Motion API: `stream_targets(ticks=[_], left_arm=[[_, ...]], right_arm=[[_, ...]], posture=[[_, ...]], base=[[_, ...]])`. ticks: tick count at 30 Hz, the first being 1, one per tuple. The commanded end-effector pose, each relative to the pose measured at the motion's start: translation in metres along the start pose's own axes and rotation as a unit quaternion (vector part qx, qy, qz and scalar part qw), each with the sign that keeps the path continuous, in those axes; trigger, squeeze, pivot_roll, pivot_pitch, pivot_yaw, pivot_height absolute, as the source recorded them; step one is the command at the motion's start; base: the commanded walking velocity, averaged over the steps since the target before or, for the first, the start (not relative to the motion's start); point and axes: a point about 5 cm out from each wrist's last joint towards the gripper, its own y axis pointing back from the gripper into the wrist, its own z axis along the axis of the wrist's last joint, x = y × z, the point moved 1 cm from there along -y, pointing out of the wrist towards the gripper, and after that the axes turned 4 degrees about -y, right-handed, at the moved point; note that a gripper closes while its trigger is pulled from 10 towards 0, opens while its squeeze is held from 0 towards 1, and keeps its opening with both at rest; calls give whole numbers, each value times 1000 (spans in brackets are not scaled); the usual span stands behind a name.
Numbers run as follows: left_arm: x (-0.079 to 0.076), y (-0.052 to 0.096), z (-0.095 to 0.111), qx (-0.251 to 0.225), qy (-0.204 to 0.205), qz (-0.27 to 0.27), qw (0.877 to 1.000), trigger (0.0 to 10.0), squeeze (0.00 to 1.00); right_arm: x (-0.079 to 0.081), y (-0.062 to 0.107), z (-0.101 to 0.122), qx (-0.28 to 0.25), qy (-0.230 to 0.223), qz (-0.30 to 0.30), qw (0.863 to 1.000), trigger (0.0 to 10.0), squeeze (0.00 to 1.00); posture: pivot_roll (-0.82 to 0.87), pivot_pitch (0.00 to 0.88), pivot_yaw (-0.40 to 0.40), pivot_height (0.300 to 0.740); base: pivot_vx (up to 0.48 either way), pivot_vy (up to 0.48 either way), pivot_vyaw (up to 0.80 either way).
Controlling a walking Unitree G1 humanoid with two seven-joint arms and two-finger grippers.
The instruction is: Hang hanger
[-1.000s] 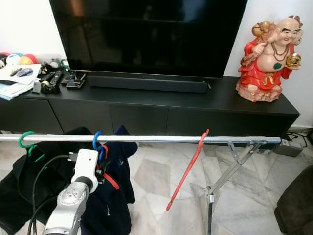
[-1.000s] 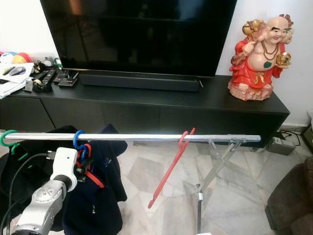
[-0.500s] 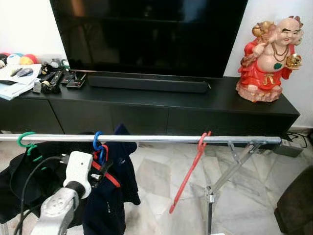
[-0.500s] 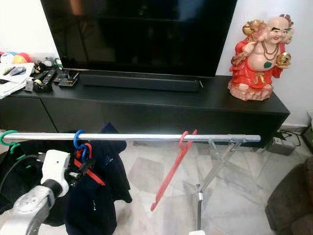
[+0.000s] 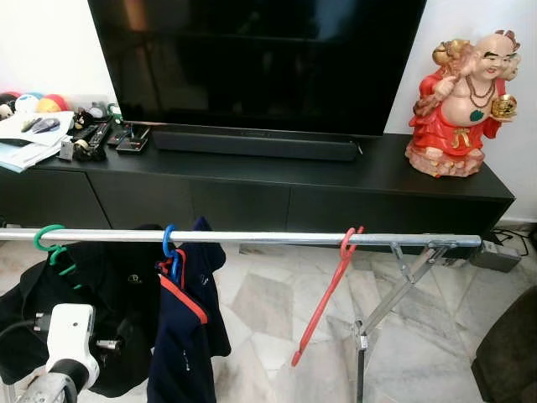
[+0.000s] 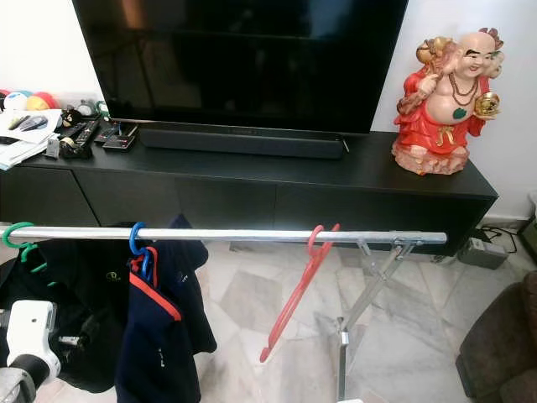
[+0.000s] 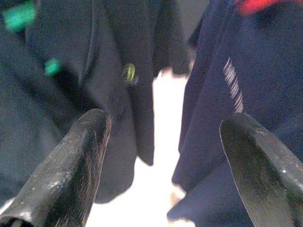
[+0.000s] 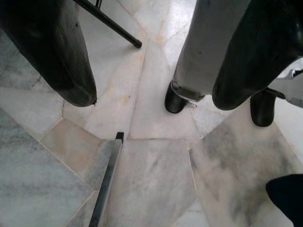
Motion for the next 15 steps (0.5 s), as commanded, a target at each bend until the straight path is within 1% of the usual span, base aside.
stream_targets(ticks=[1,2,3,4,5,6,7,8,12,13,14,15], left_arm=[[-6,1,-19,34,0,0,999,10000,0],[-8,1,-27,48,4,3,999,10000,0],[-8,1,-27,48,4,3,999,10000,0],[-11,1,-36,62,13,5,998,10000,0],[-11,1,-36,62,13,5,998,10000,0],[-15,1,-47,82,18,3,996,10000,0],[-21,1,-60,109,12,-2,994,10000,0],[-31,1,-78,146,2,-9,989,10000,0],[-38,3,-93,184,2,-9,983,10000,0],[-41,5,-100,202,-4,-11,979,10000,0],[-41,5,-100,202,-4,-11,979,10000,0],[-47,9,-112,233,-9,-12,972,10000,0]], right_arm=[[3,-1,1,1,-4,0,1000,10000,0],[4,-1,2,0,-5,1,1000,10000,0],[4,-1,2,0,-5,1,1000,10000,0],[5,-1,3,0,-5,1,1000,10000,0],[5,-1,3,0,-5,1,1000,10000,0],[5,-1,3,-1,-6,1,1000,10000,0],[5,-1,3,-1,-5,0,1000,10000,0],[2,-1,2,0,-4,-1,1000,10000,0],[1,0,2,1,-2,0,1000,10000,0],[1,0,0,2,-1,1,1000,10000,0],[1,0,0,2,-1,1,1000,10000,0],[4,0,-2,3,3,4,1000,10000,0]], posture=[[112,17,-10,740],[112,17,-10,740],[112,17,-10,740],[110,18,-9,740],[110,18,-9,740],[113,19,-12,740],[113,19,-12,740],[112,19,-11,740],[108,17,-10,740],[102,17,-8,740],[102,17,-8,740],[99,15,-8,740]], base=[[0,0,0],[0,0,0],[0,0,0],[0,0,0],[0,0,0],[0,0,0],[0,0,0],[0,0,0],[0,0,0],[0,0,569],[0,0,569],[0,0,800]])
